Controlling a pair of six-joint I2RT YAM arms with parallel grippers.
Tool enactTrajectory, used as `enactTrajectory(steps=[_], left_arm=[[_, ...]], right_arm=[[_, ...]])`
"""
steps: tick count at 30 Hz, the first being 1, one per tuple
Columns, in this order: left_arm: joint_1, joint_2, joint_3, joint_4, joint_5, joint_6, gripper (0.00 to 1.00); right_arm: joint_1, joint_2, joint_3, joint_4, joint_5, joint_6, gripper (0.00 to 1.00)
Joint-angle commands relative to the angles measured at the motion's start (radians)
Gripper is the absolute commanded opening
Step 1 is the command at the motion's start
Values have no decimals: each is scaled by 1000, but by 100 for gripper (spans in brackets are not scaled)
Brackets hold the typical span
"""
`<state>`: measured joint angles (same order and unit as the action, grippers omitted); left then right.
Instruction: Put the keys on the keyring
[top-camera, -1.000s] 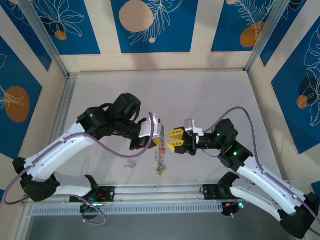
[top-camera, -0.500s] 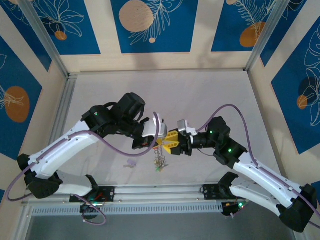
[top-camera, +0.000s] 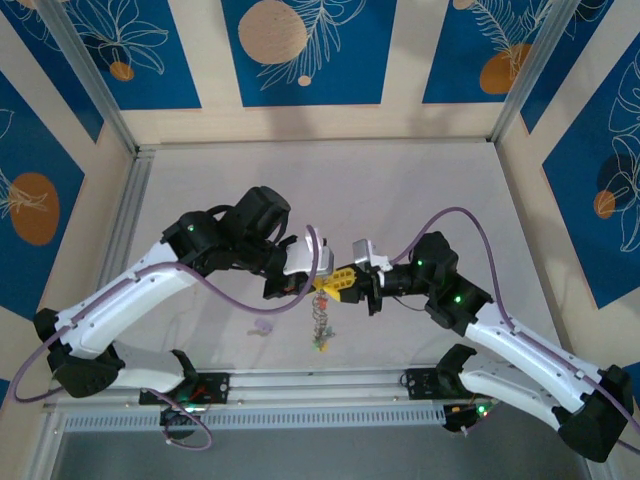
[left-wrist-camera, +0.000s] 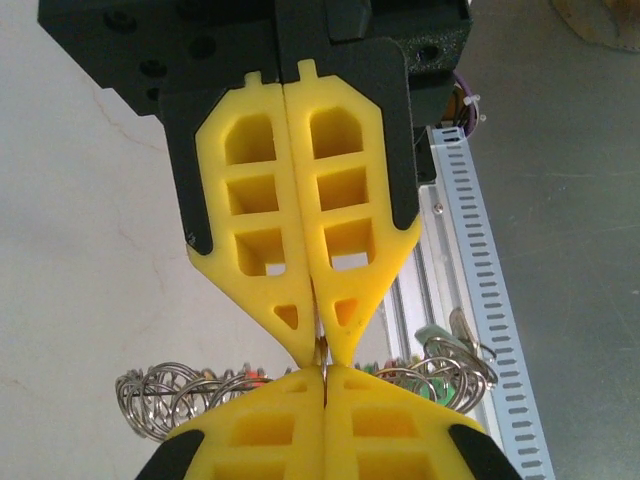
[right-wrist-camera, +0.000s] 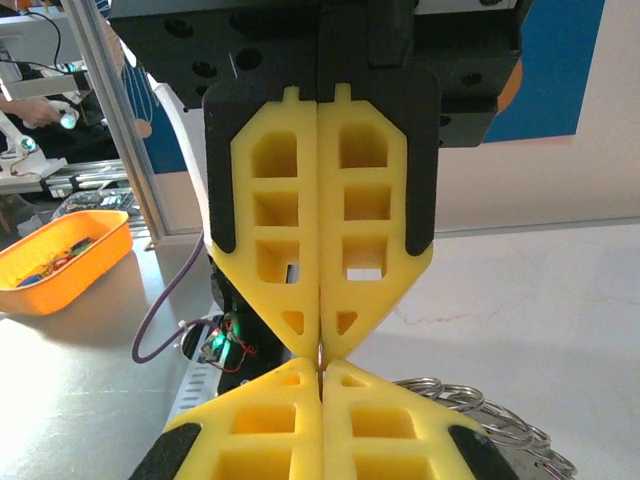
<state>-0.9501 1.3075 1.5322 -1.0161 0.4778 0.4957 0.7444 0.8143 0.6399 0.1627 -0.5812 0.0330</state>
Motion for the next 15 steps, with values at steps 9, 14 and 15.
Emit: enactTrajectory(steps=[9,14,15], left_arm=[[-18,-171,-190,206,89,-151,46],[-18,-240,-283,333,91,-214,45],[-18,-254,-304,371,91,-227,44]], right_arm=[[-13,-81,16,90,-3,43,0],[-14,-86,3,167,-34,81,0],[-13,-87,-3,185,-42,89,0]])
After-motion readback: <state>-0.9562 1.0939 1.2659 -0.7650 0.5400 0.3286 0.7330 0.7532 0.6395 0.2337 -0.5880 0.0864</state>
